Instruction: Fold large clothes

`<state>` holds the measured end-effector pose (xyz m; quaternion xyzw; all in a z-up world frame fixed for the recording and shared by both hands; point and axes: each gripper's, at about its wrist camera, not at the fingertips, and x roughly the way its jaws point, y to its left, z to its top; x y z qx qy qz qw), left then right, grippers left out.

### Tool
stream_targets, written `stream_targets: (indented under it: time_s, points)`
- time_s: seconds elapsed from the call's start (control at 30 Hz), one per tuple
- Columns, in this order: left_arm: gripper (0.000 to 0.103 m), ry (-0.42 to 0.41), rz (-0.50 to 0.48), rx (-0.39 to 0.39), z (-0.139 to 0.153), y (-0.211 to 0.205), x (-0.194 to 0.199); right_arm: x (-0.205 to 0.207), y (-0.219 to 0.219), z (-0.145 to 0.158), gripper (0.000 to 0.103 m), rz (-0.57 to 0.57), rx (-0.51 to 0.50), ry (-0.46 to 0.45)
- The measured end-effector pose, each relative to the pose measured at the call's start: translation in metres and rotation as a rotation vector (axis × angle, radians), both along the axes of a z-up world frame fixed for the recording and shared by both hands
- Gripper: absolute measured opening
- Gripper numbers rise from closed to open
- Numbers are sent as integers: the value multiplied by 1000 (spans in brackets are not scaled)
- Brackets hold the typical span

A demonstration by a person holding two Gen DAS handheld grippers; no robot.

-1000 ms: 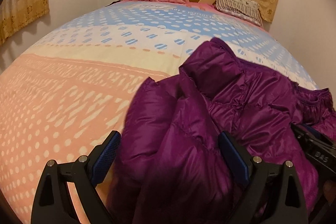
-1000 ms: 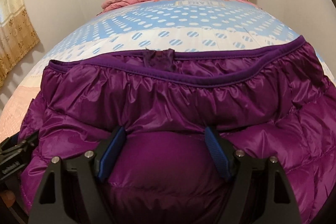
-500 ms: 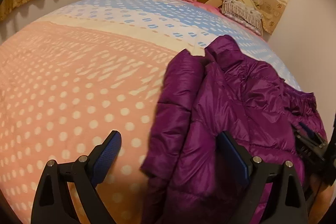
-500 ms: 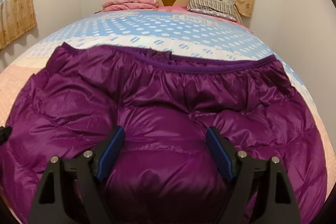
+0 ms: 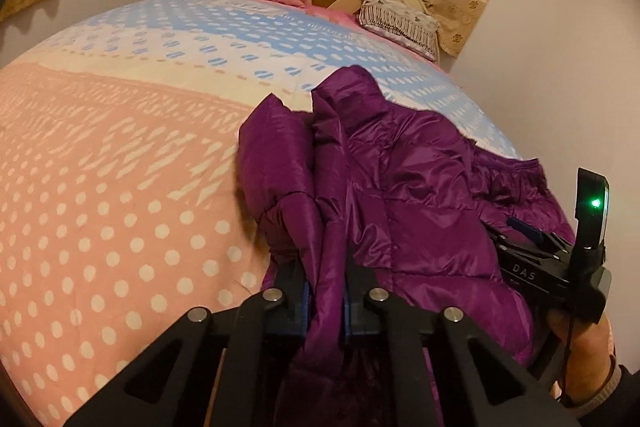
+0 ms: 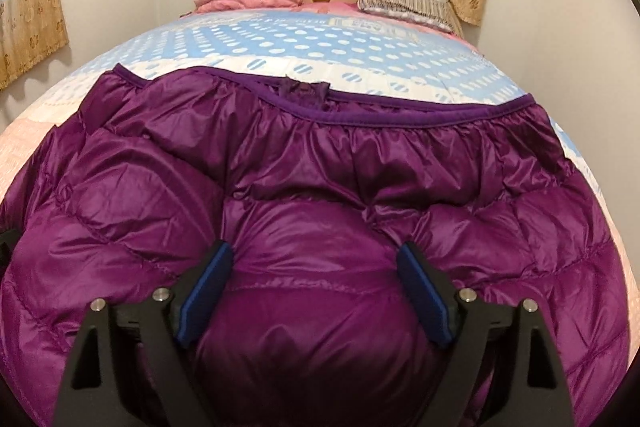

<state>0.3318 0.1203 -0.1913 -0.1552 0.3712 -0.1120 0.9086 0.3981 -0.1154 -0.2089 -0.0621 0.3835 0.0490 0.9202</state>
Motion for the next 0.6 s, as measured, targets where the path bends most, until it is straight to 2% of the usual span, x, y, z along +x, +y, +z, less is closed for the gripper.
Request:
stream_targets:
  time_s: [0.1, 0.23, 0.3, 0.47, 0.6]
  points:
    - [8, -29, -2, -22, 6, 9, -3, -13, -3, 11, 90, -27, 29, -26]
    - [7, -38, -17, -29, 5, 9, -6, -21, 12, -14, 91, -22, -70, -42]
    - [7, -43, -17, -38, 5, 10, -8, -17, 17, -16, 92, -19, -104, -22]
    - [6, -48, -10, -84, 10, 20, -10, -21, 1, -1, 91, 12, -37, -8]
    - [6, -39, -5, -132, 7, 34, -12, -49, -24, 19, 92, -43, 5, -79]
